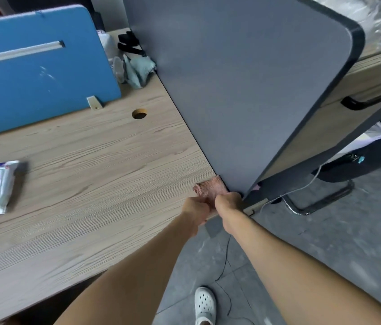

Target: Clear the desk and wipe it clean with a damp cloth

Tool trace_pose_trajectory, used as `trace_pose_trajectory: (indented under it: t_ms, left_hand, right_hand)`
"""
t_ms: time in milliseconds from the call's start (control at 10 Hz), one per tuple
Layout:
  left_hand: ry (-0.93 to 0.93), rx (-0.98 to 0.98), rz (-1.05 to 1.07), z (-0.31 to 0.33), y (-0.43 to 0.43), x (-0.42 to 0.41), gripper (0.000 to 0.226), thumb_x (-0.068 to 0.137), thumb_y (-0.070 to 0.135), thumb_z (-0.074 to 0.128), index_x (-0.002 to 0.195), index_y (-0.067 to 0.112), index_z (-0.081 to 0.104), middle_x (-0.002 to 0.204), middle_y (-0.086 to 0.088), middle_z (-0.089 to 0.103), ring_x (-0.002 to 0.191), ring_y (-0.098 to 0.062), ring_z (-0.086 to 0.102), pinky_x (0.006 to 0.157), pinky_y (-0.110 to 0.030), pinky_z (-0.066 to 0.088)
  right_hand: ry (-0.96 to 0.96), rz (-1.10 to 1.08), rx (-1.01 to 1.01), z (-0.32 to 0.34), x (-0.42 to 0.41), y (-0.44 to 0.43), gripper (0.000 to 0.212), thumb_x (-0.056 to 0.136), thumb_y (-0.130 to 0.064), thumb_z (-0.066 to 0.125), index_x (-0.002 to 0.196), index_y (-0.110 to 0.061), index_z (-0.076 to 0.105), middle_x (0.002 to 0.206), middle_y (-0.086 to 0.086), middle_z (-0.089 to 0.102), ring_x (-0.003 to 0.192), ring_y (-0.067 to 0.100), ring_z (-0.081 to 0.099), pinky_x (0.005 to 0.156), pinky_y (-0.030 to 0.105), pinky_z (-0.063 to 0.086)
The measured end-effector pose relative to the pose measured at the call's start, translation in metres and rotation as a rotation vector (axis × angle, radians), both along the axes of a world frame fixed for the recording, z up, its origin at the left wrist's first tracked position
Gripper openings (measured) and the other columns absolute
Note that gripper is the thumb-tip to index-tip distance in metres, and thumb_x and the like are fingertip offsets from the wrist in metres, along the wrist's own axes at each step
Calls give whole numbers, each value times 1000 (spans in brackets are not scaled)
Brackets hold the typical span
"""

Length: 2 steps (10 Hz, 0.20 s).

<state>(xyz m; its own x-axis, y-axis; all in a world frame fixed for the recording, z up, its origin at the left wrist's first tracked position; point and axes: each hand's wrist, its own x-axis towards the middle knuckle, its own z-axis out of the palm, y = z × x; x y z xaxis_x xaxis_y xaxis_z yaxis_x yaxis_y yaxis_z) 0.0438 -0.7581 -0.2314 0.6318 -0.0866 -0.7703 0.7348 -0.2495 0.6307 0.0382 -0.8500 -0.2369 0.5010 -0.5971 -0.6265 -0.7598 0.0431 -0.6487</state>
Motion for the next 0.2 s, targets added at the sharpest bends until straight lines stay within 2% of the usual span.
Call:
trace_pose_trajectory:
  t_ms: [100,200]
  left_hand:
    - [1,-1,4,3,5,-6,27,96,6,55,112,22,70,102,1,71,91,-16,61,59,-25,48]
    - [-24,3,90,20,16,0,28,98,8,45,112,19,66,97,-1,64,99,-23,59,62,-27,48]
  right_hand:
    - [71,30,-32,0,2,0,38,90,-4,54,128,-1,57,135,20,58,98,32,60,79,30,46]
    - [104,33,-77,0,11,3,51,80,-17,63,129,-4,55,136,13,55,104,31,58,77,28,45]
